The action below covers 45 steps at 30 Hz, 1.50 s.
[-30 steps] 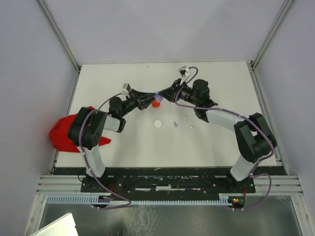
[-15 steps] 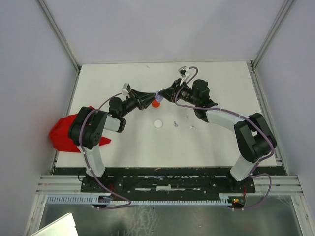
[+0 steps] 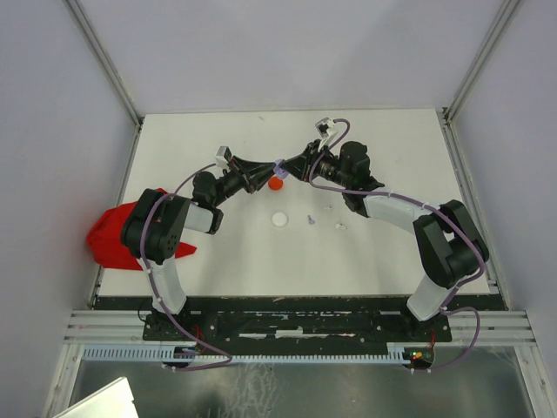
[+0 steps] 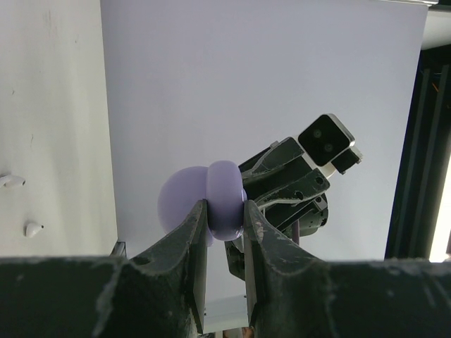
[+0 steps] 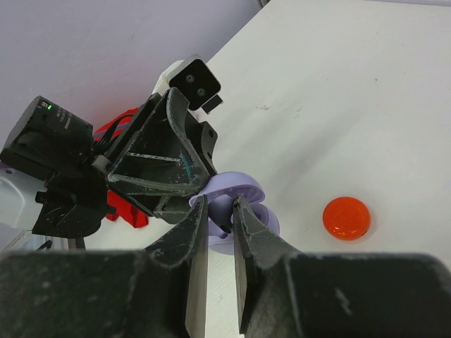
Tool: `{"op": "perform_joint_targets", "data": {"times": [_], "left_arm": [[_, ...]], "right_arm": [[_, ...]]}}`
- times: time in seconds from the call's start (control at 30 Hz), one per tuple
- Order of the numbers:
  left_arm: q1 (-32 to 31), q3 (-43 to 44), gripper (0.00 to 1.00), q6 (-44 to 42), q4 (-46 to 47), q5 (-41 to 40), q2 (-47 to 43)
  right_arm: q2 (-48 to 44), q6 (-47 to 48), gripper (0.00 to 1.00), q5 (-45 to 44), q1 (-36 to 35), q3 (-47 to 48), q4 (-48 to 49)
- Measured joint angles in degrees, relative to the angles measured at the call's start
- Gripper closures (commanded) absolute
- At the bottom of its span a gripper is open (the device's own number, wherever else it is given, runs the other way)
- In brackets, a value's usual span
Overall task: Insert the wireless bluetooth earbuds into the charging case
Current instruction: Place the earbud in the charging case, then pick up the earbud from the center of the board.
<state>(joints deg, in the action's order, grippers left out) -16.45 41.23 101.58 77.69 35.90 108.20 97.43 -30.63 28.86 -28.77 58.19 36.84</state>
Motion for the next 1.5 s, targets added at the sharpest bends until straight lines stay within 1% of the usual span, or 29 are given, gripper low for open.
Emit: {"op": "perform_joint_targets", "data": {"times": [0.07,0.23,0.33,0.4,0.53,0.9,1.07,1.2,1.33,1.4,1.5], "left_arm": [[-0.04,0.02,0.97,0.20,0.35,-0.09,0.00],[-0.04,0.09,0.97,0.55,0.52,-0.37,0.00],[-0.04,0.09,0.97,0.57,0.52,-0.48,0.02],[-0.04,0.09,0.97,0.57,0.50,-0.70,0.02],[-0.09,0.09,0.97,0.57,0.44,-0.92,0.02],[-0.09,0.09,0.97,0.57,0.48,-1.31,0.04],[-0.07,0.09,0.97,0.57,0.50,-1.38,0.04],[0.50,0.07,0.97,0.55,0.50,-1.57,0.04],[1.86,0.04,0.97,0.50,0.44,-1.57,0.04],[2.47,0.02,0.97,0.42,0.28,-1.57,0.04],[3.23,0.00,0.97,-0.35,-0.92,-1.55,-0.04]], "right_arm": [[0.00,-0.02,0.96,-0.28,0.00,0.00,-0.02],[0.00,0.02,0.86,-1.11,0.00,0.00,-0.79],[0.00,0.04,0.75,-1.46,-0.02,0.00,-0.92],[0.00,0.07,0.68,-1.97,-0.07,0.00,-0.92],[-0.02,0.44,0.62,-2.82,-0.11,0.00,-0.87],[-1.11,1.66,0.55,-5.35,-0.11,-0.17,-1.68],[-4.33,3.43,0.53,-7.91,-0.11,-1.84,-3.63],[-9.97,5.75,0.48,-12.85,-0.11,-2.05,-11.45],[-15.41,8.83,0.47,-18.73,-0.11,-1.18,-23.89],[-15.52,10.14,0.47,-20.55,-0.11,0.87,-31.10],[-13.27,11.87,0.47,-22.10,-0.28,4.33,-42.97]]}}
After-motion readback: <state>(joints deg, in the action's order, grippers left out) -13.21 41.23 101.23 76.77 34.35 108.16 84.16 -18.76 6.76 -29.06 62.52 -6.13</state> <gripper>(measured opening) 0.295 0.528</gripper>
